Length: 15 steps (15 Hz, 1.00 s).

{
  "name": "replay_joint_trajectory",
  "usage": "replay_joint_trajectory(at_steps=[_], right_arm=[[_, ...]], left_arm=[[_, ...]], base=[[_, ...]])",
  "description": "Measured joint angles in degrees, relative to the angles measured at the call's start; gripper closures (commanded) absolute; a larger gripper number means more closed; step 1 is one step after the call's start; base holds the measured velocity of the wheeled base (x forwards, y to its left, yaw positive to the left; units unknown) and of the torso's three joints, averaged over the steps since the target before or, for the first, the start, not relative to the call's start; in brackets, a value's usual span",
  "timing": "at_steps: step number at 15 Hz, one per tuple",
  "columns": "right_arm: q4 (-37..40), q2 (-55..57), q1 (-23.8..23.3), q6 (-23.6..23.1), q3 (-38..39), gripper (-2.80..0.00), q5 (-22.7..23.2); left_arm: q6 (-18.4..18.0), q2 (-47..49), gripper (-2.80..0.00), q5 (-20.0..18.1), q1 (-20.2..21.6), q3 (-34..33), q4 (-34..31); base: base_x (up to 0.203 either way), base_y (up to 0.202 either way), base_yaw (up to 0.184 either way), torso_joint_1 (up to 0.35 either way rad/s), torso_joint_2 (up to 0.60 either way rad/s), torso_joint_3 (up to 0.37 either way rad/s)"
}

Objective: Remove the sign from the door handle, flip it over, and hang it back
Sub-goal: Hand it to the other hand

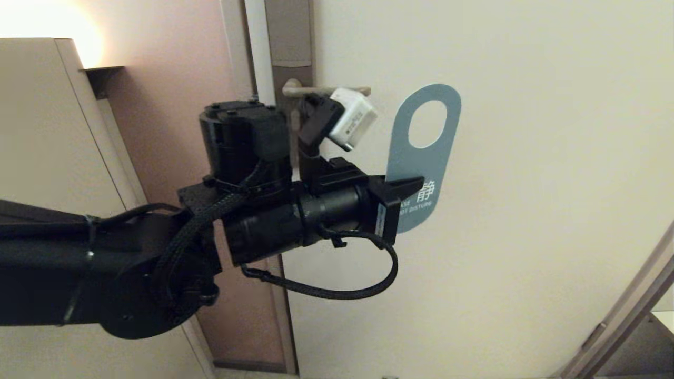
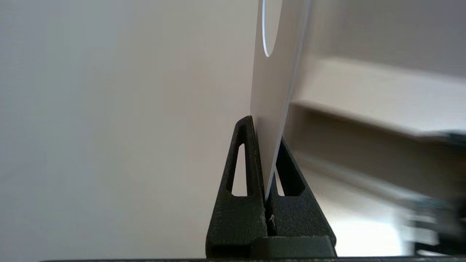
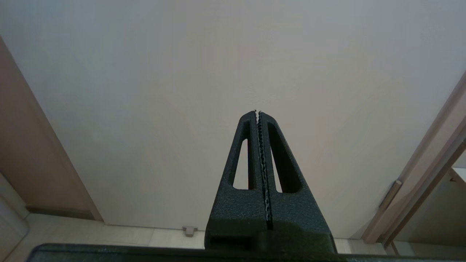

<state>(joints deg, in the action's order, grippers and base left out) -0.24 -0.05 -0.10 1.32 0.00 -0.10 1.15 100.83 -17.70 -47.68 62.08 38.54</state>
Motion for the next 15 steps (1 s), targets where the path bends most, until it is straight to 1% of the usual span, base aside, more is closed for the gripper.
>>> replay_joint_trajectory(at_steps=[1,4,5,7,10,13,15], right_arm=[[0.00,0.00,-0.01,0.00,0.00,0.00,0.01],[0.00,0.00,-0.01,0.00,0.00,0.00,0.00],[0.02,0.00,0.00,0.02,0.00,0.00,0.00],[0.02,0.00,0.00,0.00,0.00,0.00,0.02],[0.00,0.00,-0.01,0.02,0.00,0.00,0.00],[0.00,0.00,0.00,0.00,0.00,0.00,0.00],[0.02,0.00,-0.01,0.00,0.00,0.00,0.05]], left_arm=[[2.10,-1.36,0.00,-2.98,0.00,-0.19,0.01],[5.77,-4.14,0.00,-8.85,0.07,-0.35,0.13],[6.62,-4.77,0.00,-10.48,0.05,-0.37,0.28],[7.86,-5.45,0.00,-12.11,0.05,-0.45,0.38],[10.13,-6.07,0.00,-17.21,-0.05,-0.30,0.45],[11.22,-6.05,0.00,-18.35,-1.16,-0.29,0.45],[11.57,-5.71,0.00,-19.95,-1.44,-0.32,0.50]], base=[[0.000,0.000,0.000,0.000,0.00,0.000],[0.000,0.000,0.000,0.000,0.00,0.000],[0.000,0.000,0.000,0.000,0.00,0.000],[0.000,0.000,0.000,0.000,0.00,0.000],[0.000,0.000,0.000,0.000,0.00,0.000],[0.000,0.000,0.000,0.000,0.00,0.000],[0.000,0.000,0.000,0.000,0.00,0.000]])
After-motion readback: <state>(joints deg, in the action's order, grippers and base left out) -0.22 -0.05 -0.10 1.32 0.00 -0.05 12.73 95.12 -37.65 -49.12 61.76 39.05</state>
